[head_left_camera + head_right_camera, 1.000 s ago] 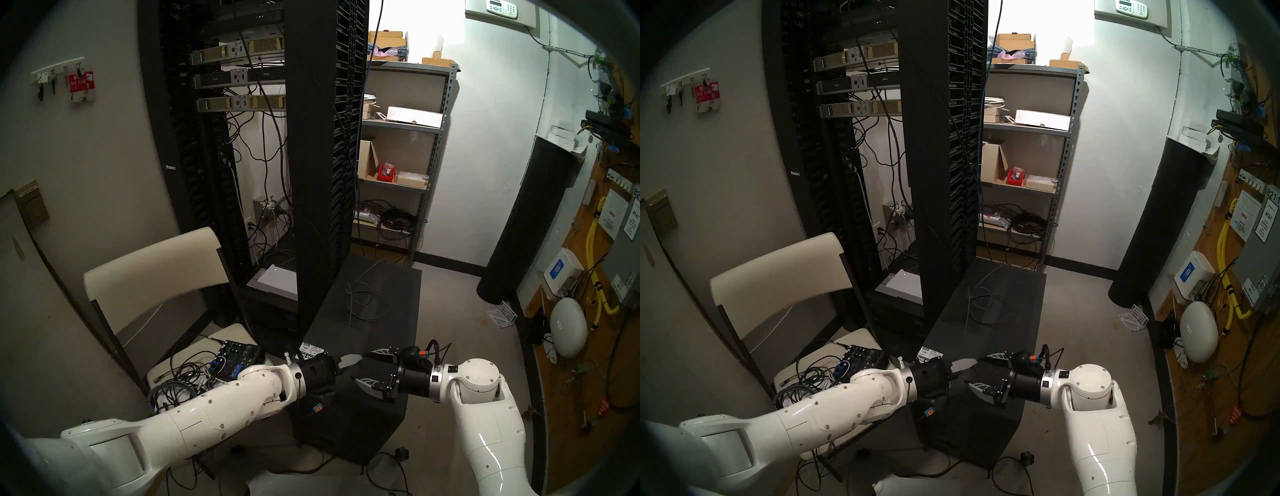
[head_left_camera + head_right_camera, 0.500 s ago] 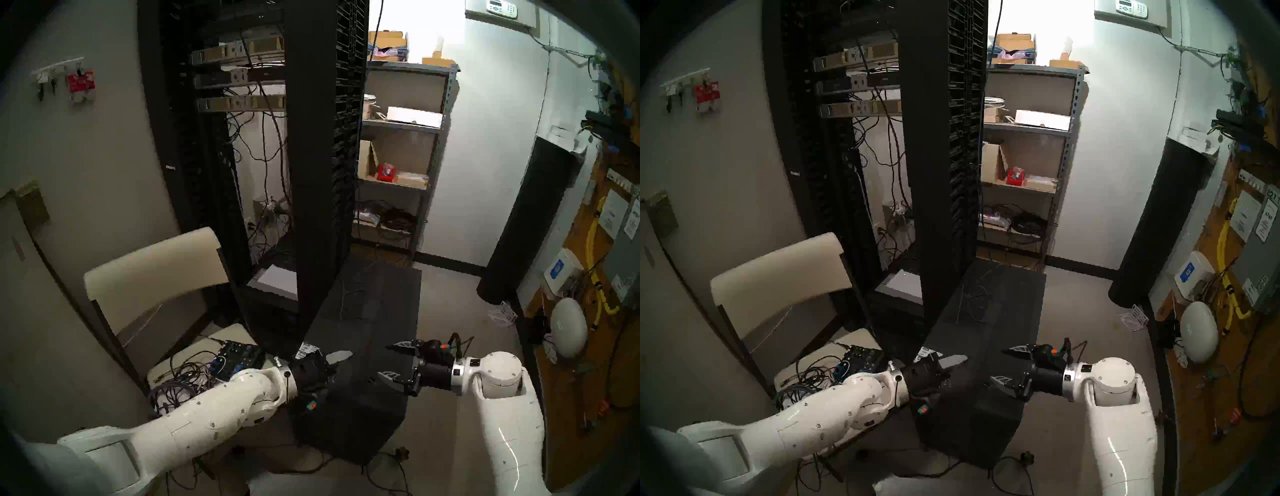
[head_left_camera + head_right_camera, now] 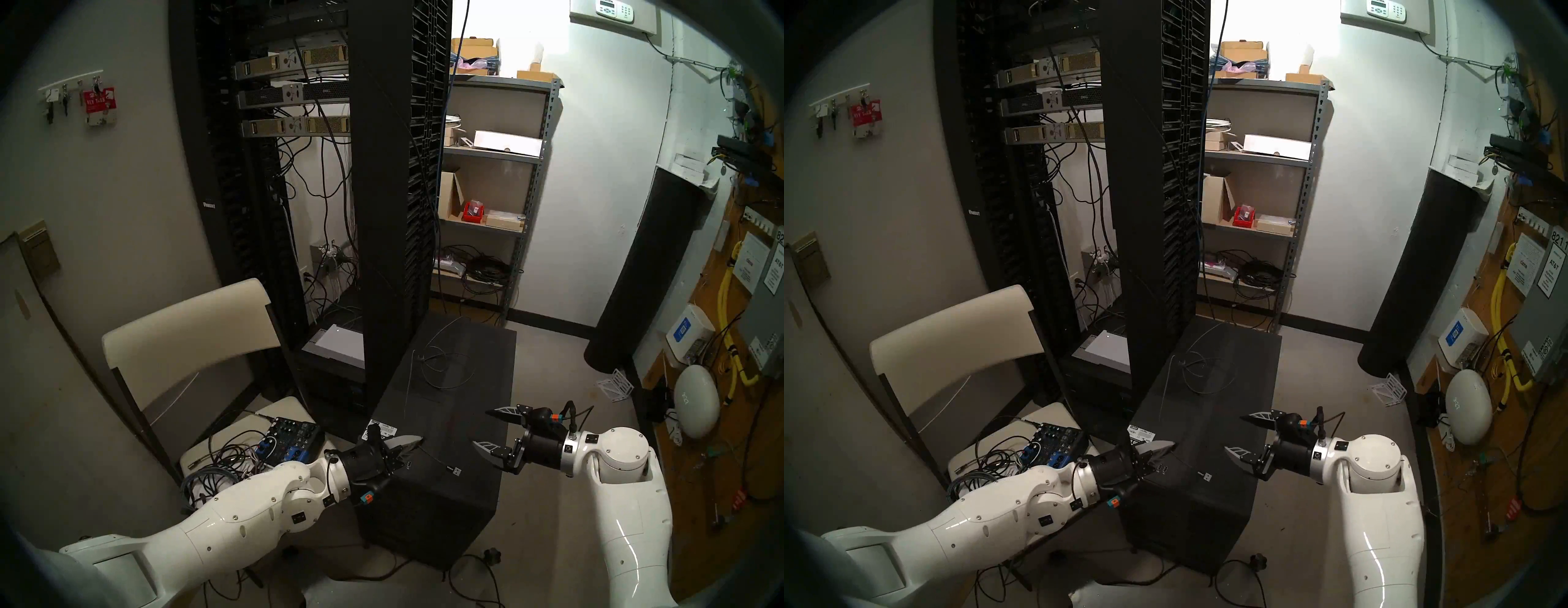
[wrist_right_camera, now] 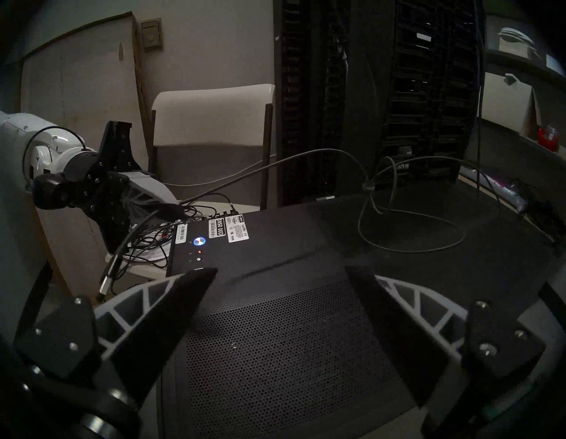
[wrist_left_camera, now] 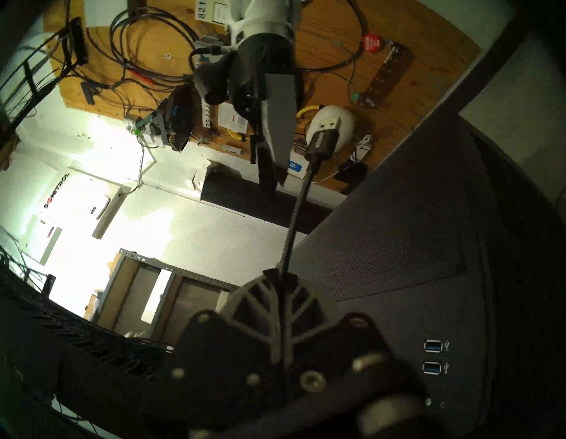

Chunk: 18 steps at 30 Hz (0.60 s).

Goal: Insert the cable into the workstation's USB slot

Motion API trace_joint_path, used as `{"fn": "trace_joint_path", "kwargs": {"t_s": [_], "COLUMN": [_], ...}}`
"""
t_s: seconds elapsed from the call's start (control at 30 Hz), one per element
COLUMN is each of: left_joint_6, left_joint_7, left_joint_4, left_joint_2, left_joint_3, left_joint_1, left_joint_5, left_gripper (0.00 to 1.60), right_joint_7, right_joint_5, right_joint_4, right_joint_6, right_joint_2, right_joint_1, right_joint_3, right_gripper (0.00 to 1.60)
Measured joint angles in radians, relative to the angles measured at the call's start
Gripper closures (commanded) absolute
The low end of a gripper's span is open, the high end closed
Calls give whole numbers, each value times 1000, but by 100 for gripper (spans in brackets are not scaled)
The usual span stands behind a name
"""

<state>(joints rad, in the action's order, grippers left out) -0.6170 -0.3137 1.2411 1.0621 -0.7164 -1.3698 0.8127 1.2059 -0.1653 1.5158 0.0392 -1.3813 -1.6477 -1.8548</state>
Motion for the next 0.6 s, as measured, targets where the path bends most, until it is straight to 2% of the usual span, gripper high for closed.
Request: {"fn": "trace_joint_path", "kwargs": {"t_s": [0.13, 0.23, 0.57, 0.6], "left_joint_6": [-23, -37, -31, -22], "left_joint_7": [34, 83, 154, 164], "left_joint_4": [13, 33, 64, 71], "left_joint_2": [-5, -10, -9, -8], "left_joint_3": [-11, -15, -20, -22], "left_joint_1": [-16, -38, -67, -72], "left_joint_5": [-85, -183, -306, -325], "left_gripper": [160, 160, 160, 160], "right_joint_7": [-1, -2, -21, -30], "right_joint_5": [-34, -76, -90, -89], "right_joint_4": [-11, -17, 10, 18], "right_joint_6": [-16, -52, -116, -132], "right_joint_2": [0, -10, -41, -45], "right_joint_1": [0, -1, -4, -6], "right_joint_3": [37, 94, 134, 133], "right_gripper": [0, 0, 0, 13]}}
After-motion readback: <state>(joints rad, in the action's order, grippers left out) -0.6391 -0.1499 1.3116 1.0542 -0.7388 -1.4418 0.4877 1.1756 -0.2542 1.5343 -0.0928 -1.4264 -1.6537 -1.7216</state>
